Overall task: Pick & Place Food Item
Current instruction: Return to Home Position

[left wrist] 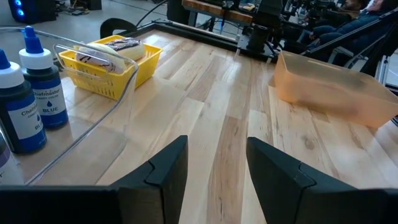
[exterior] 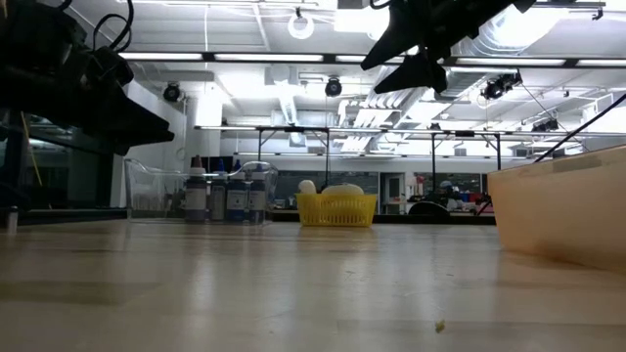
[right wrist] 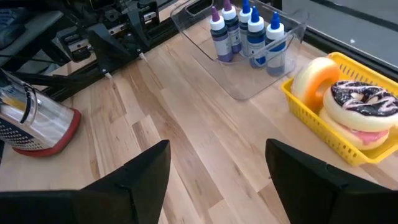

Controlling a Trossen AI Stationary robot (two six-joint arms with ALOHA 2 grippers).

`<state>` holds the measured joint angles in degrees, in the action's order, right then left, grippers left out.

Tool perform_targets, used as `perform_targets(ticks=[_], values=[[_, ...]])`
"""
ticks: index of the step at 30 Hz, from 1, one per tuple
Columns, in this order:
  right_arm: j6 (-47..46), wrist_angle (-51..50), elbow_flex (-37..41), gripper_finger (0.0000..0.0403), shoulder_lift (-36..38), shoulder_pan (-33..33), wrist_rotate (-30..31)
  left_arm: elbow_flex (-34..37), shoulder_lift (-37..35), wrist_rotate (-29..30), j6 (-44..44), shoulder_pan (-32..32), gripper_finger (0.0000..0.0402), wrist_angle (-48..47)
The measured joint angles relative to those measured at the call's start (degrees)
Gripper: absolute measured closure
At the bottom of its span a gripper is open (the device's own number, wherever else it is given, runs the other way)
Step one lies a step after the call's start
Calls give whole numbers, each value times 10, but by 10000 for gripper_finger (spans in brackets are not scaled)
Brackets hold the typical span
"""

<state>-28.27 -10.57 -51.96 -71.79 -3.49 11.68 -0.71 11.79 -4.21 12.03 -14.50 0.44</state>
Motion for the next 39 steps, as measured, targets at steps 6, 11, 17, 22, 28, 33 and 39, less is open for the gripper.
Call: perform_targets(ticks=[6,11,17,22,28,33,39], values=[[13,38,0,152,0,0,-25,0,0,0,0,0,243,0],[53,52,0,152,20,-6,-106,0,0,0,0,0,243,0],[56,59,46,152,81,-23,-102,0,0,0,0,0,243,0],[56,110,138,152,163,-51,-101,0,0,0,0,0,243,0],[56,182,256,152,269,-90,-108,0,0,0,0,0,243,0],[57,241,336,152,335,-110,-126,0,0,0,0,0,243,0],[55,322,410,152,392,-129,-148,0,0,0,-1,0,243,0]])
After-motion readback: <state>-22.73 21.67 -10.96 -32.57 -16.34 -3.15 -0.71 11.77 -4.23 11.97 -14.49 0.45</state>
